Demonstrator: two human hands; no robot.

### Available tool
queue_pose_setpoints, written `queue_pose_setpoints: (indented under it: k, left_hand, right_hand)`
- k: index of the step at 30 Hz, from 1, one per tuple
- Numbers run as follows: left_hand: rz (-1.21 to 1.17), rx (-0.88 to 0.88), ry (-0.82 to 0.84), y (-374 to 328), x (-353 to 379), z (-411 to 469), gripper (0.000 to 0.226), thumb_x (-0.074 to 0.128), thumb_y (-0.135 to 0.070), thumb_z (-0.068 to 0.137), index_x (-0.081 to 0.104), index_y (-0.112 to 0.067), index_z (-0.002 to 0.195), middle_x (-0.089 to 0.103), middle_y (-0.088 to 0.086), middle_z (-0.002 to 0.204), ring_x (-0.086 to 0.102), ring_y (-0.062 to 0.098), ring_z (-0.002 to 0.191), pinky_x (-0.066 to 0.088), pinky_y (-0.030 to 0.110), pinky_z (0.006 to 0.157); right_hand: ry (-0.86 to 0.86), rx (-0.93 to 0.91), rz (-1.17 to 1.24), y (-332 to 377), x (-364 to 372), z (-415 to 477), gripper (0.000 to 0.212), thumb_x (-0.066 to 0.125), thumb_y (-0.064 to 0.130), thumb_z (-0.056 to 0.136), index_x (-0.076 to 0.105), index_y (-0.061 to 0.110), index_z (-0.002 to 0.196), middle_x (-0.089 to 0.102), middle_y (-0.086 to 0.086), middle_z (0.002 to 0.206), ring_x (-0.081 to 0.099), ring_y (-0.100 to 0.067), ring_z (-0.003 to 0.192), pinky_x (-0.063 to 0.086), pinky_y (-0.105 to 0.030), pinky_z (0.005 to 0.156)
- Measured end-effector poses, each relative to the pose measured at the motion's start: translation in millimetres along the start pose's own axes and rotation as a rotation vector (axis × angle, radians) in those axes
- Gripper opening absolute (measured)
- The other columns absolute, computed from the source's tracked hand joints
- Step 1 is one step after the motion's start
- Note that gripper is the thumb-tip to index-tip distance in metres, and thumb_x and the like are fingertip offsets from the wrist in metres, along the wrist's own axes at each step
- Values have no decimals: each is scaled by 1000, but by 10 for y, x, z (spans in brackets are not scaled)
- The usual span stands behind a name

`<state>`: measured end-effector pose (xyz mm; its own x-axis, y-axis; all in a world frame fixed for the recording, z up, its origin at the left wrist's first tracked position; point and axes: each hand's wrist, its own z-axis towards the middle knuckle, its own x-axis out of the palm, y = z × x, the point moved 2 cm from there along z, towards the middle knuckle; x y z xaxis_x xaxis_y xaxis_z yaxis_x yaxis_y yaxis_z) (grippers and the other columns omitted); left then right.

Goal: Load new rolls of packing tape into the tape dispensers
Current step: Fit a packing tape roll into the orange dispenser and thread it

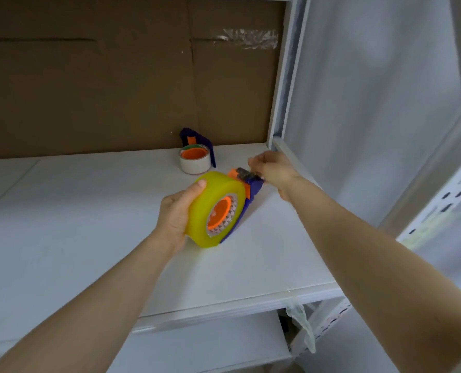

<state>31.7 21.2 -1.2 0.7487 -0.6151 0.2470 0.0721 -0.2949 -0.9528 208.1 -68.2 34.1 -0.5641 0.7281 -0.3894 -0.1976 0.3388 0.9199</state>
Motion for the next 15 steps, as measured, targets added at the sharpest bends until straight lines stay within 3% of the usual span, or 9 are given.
queue_pose_setpoints:
  k: [2,4,10,12,15]
  left_hand:
    - [8,-5,47,25,-17,-26,40,74,-42,65,70,-16,94,73,8,89,69,21,80,57,29,69]
    - [46,-18,133,14,-88,-37,49,81,-44,60,70,-16,97,73,9,96,68,25,89,57,33,76]
    - [108,-218,364,-111,-245,-101,50,64,-29,52,63,-15,101,72,7,88,67,22,79,56,29,69]
    - [80,-238,420,-151,-273,-134,43,59,-26,57,63,-15,98,73,6,83,69,20,73,57,27,66]
    - [59,-216,380,-161,-249,-172,32,63,-35,73,62,-21,102,71,7,93,67,23,83,54,33,75]
  right_hand:
    - [-55,-75,-62,51,44,16,16,55,27,93,59,12,90,60,-6,90,57,-22,88,48,-37,87]
    - [-105,-136,-106,61,92,-7,14,57,30,92,56,18,83,62,-5,90,60,-26,93,50,-42,89]
    - [-95,-284,-253,352,211,-115,10,61,21,89,64,13,84,64,-7,85,59,-22,85,50,-36,75]
    - [-82,-313,-350,442,233,-147,12,61,22,88,65,12,82,66,-10,86,61,-24,84,51,-37,71]
    - [-58,-341,-406,512,238,-196,18,62,25,88,67,8,87,65,-10,86,60,-23,84,50,-37,69]
